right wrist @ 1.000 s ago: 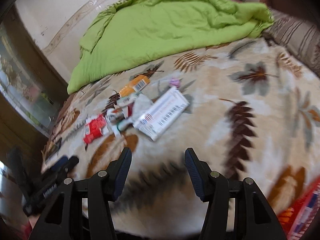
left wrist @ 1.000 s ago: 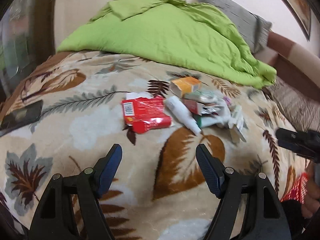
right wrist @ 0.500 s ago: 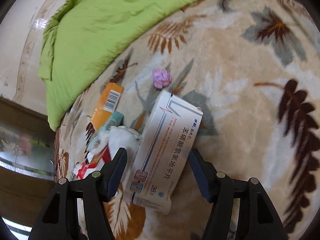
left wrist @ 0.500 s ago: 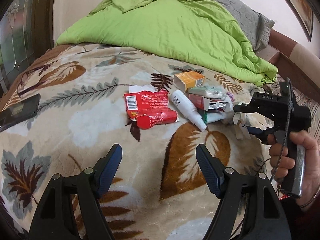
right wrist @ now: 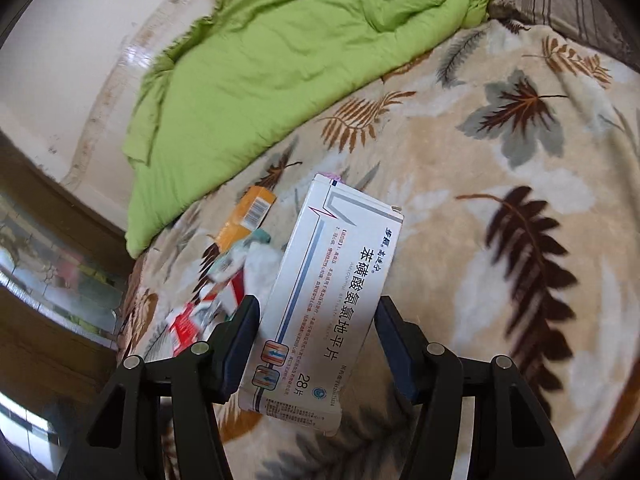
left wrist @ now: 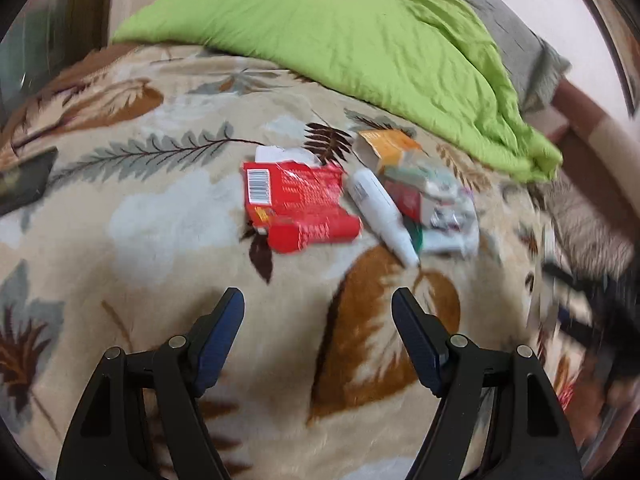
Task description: Collect trash
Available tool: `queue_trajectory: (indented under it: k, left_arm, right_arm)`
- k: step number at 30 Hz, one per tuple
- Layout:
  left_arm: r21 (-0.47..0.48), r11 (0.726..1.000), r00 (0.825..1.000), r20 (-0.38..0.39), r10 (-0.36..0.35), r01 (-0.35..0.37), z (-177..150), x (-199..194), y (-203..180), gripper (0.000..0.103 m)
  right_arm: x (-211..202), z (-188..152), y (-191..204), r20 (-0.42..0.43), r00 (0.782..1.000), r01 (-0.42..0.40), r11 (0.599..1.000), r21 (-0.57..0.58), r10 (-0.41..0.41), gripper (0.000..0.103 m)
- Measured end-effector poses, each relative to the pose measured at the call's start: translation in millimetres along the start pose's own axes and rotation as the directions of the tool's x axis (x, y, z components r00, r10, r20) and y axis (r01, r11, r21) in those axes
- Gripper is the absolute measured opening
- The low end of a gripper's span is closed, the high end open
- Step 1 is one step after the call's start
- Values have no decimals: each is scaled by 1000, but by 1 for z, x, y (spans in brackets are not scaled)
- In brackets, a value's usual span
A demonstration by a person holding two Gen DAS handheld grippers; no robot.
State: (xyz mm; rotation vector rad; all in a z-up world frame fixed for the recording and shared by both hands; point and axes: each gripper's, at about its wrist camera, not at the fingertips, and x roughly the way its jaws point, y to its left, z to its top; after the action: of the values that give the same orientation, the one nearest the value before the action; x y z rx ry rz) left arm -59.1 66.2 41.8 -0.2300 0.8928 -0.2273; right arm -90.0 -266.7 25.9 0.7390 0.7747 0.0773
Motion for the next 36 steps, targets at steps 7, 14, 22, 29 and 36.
queue_trajectory:
  k: [7,14,22,29,36]
  left_arm:
    - [-155,987,998,-41,-57,50,27,35,14,75]
    - [-131,991,1000,-13,-5,3,42,62,4,66]
    - [-97,995,999,49,-22,27,45,55,1,27]
    - [168,985,981,193,-1,-32,28,15,-46,18]
    - [323,943,984,176,24,-81,11,18,-75,18]
  right_arm:
    - [-3,-9,6,-23,999,-39,998,-53,38,64]
    - [5,-7,7,-41,996,-77,996,-36,75,64]
    - [3,-6,11,-25,997,-68,996,-64,66,64]
    - [2,-6,19,-6,999,-54,992,-117,54,64]
    - [-7,-14,37,39,999,-22,977,-212,31,64]
